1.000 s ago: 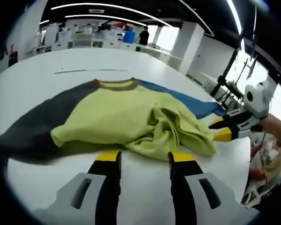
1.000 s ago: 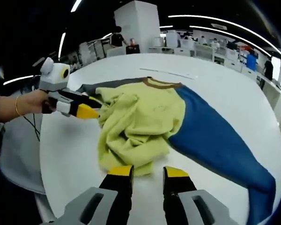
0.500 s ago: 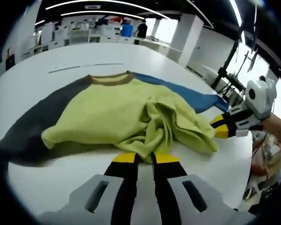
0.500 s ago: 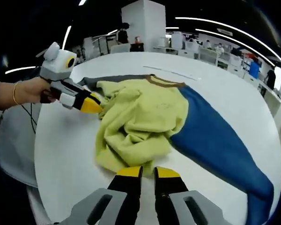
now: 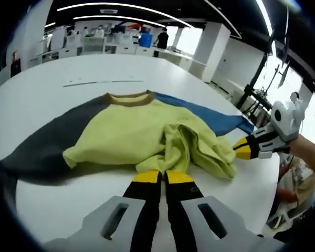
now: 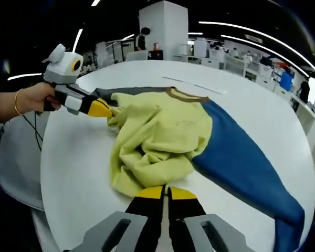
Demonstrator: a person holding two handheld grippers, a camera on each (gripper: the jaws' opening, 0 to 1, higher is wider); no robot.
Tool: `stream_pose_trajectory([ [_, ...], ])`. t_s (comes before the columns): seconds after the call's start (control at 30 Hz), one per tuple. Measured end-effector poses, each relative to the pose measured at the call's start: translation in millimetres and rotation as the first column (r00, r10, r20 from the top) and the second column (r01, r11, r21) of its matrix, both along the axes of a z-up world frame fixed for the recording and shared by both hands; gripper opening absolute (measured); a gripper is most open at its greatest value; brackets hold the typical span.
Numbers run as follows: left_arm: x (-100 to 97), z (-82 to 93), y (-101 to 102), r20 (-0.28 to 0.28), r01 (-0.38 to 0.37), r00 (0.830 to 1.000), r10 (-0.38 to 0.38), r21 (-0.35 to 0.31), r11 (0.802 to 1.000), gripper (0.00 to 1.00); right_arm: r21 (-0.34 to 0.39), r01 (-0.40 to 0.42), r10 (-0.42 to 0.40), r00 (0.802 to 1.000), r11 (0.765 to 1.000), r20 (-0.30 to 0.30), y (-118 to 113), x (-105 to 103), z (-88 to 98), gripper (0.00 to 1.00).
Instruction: Fold the garment on the visible template until the final outline fits inside the template.
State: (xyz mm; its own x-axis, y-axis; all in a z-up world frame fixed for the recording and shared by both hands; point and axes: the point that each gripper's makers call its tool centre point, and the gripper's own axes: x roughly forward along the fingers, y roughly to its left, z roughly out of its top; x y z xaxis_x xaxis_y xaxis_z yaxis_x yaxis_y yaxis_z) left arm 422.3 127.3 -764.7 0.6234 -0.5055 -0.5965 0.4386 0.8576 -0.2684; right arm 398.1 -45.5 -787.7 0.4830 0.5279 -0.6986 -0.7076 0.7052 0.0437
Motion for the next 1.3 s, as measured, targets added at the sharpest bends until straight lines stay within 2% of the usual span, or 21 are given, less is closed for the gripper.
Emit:
stream_pose_trajectory([
  [0.13,-6.5,10.5,7.4,0.005,-0.005,1.0,0.005,0.006,1.0,0.0,0.005,0.015,-0.015,1.0,1.0,-0.009,-2.2,-3.6,9.1,0.0],
  [0.33,-10.4,22.6,18.6,0.022,-0.016,1.0,0.016,0.0,1.0,0.0,0.003,0.008,-0.008,0.999,1.0,0.039,-5.4,-1.2,33.2,0.0],
  [0.47,-13.2,31.9,25.6,0.033,-0.026,0.999,0.026,-0.005,1.0,0.0,0.001,0.017,-0.017,0.999,1.0,0.034,-6.8,-1.2,39.3,0.0],
  [0.97,-46.6,60.3,59.8,0.036,-0.059,0.998,0.059,-0.008,0.998,0.0,0.007,0.03,-0.03,0.999,1.0,0.015,-11.5,-30.1,70.1,0.0],
  [1.13,-57.4,60.6,68.5,0.027,-0.069,0.997,0.069,0.012,0.998,0.0,0.009,0.045,-0.045,0.999,0.999,-0.017,-12.1,-43.7,71.4,0.0],
  [1.3,-69.6,61.5,79.3,0.012,-0.089,0.996,0.089,0.008,0.996,0.0,0.018,0.052,-0.052,0.998,0.998,-0.024,-10.7,-53.9,74.3,0.0],
])
